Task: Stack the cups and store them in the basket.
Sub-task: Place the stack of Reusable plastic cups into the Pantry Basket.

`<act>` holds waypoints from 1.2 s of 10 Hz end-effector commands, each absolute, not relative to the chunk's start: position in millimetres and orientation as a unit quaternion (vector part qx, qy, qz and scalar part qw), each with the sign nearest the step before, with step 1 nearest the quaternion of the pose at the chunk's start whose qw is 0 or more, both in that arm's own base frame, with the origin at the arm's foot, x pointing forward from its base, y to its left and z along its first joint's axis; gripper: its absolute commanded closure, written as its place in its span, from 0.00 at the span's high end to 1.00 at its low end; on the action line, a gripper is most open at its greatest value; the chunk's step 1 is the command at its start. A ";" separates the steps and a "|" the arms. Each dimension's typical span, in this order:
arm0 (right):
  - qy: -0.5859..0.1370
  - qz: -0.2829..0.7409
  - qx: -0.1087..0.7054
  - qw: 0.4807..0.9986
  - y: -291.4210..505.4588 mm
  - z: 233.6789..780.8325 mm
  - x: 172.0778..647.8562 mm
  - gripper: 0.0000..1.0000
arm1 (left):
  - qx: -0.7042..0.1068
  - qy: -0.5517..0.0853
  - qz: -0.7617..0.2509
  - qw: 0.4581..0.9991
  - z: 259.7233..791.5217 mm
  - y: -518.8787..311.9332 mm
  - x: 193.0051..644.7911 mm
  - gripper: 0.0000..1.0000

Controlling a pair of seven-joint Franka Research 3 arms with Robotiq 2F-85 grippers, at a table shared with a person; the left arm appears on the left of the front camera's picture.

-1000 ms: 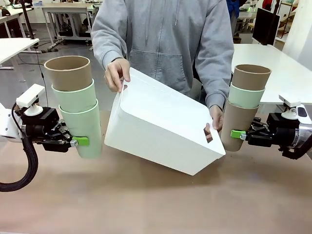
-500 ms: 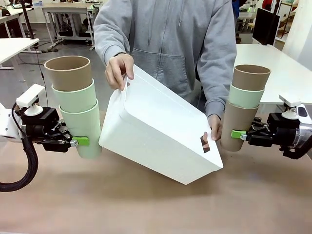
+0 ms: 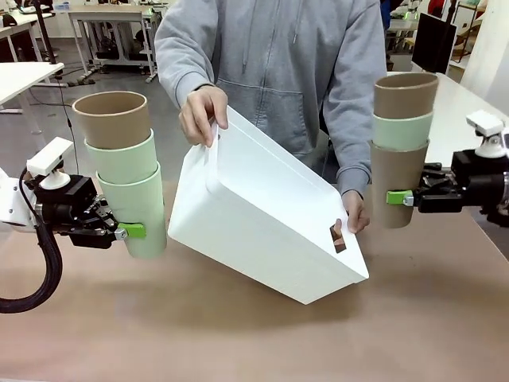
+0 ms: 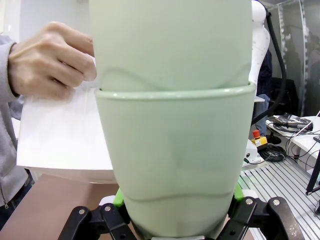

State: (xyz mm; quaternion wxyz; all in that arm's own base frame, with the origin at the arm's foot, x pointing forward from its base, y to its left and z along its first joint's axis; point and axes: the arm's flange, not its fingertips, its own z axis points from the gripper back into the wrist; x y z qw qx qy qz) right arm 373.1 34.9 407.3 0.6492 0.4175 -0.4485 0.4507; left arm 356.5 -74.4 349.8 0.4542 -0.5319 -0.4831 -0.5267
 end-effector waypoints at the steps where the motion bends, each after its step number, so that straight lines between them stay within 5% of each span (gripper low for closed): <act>1: -0.398 0.484 0.380 0.680 69.4 428.0 370.2 0.85 | -0.532 -0.487 -0.526 0.450 352.4 -73.1 356.4 0.84; 12: -0.214 0.591 0.216 0.747 253.9 377.0 433.6 0.85 | -0.532 -0.487 -0.526 0.450 352.4 -73.1 356.4 0.84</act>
